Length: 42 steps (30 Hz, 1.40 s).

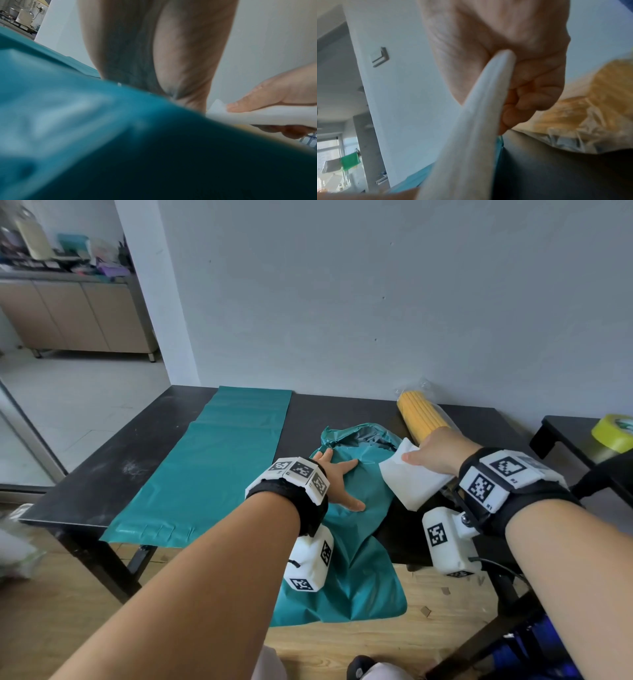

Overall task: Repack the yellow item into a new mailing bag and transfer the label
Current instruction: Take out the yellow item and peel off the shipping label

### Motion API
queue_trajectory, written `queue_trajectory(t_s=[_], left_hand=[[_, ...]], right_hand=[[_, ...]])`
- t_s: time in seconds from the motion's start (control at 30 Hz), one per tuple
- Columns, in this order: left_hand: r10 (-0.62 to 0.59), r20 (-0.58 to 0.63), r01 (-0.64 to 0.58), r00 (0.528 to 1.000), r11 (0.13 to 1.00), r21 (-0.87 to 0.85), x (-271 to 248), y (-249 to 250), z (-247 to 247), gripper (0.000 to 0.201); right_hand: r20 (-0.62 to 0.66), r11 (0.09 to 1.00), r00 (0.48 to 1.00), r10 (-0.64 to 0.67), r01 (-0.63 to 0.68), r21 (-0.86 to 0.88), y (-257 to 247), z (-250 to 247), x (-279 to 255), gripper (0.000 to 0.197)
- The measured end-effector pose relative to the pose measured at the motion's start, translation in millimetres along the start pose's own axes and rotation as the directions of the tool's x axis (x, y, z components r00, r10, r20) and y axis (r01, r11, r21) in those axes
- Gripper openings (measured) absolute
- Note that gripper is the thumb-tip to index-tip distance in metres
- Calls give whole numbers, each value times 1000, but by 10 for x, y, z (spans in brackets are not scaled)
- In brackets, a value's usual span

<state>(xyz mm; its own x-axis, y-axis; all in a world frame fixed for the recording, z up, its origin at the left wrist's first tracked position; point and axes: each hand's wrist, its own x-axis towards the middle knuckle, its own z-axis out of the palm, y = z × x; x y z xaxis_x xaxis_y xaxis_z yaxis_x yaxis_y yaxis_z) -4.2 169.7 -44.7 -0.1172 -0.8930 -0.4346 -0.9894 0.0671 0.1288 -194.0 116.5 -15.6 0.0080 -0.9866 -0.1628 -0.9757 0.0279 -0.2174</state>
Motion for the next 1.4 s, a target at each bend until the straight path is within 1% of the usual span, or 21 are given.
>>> queue_trajectory(t_s=[0.17,0.23,0.3,0.33,0.4,0.43,0.47,0.53,0.6,0.63,0.7,0.77,0.83,0.9,0.93,1.0,1.07,1.2,1.3,1.4], left_hand=[[-16,3,16,1000,1000,-12,-9,10,0,98],[-30,4,30,1000,999,-16,-10,13,-11,98],[-48,0,48,999,999,-22,-15,28,-21,98],[-57,-6,57,998,998,-25,-15,37,-20,98],[-72,-22,71,997,997,-39,0,42,-14,98],[-74,-29,72,997,996,-50,9,44,-13,97],[-72,-35,69,997,995,-66,18,39,-18,96],[-50,-45,44,998,992,-118,10,17,-65,90],[-12,-61,0,998,981,-196,-9,-26,-139,81],[-2,-71,-15,997,973,-232,-15,-55,-177,77],[0,-99,-28,995,960,-277,-29,-125,-256,71],[7,-142,-52,990,947,-318,-28,-188,-345,64],[18,-191,-86,981,932,-353,-28,-223,-459,57],[25,-247,-119,969,919,-376,-19,-243,-589,53],[26,-268,-132,963,913,-385,-2,-250,-648,52],[25,-307,-155,951,900,-407,51,-266,-747,51],[11,-333,-166,943,882,-441,116,-271,-822,49],[-2,-370,-166,929,891,-422,272,-242,-939,47],[-23,-364,-132,931,909,-395,388,-228,-985,48],[-49,-343,-105,938,903,-417,502,-235,-977,45]], right_hand=[[-31,993,999,25,-21,118,51,-94,-40,48],[-3,978,999,54,-52,203,59,-84,-25,53],[71,929,994,77,-98,357,92,-28,26,56],[128,891,990,66,-116,438,107,12,42,54],[204,822,979,25,-137,553,125,100,52,37],[216,799,976,23,-147,583,128,139,53,30],[219,782,976,21,-152,604,130,181,72,28],[240,743,971,4,-163,649,98,258,92,34],[254,712,967,-14,-169,681,75,321,157,49],[241,695,970,-13,-164,700,53,334,181,50],[200,650,979,36,-175,740,-11,316,203,43],[156,593,984,86,-176,786,-61,256,241,47],[85,546,990,111,-132,828,-92,150,301,44],[10,493,994,105,-61,868,-143,3,360,34],[-7,476,996,92,-38,879,-173,-70,393,32],[-15,458,996,83,-25,889,-232,-212,480,42],[-27,435,996,88,-14,900,-304,-316,575,46],[-33,420,995,97,-11,907,-434,-376,760,53],[-46,452,992,116,-12,892,-502,-340,838,64],[-94,473,984,148,13,881,-508,-268,910,63]])
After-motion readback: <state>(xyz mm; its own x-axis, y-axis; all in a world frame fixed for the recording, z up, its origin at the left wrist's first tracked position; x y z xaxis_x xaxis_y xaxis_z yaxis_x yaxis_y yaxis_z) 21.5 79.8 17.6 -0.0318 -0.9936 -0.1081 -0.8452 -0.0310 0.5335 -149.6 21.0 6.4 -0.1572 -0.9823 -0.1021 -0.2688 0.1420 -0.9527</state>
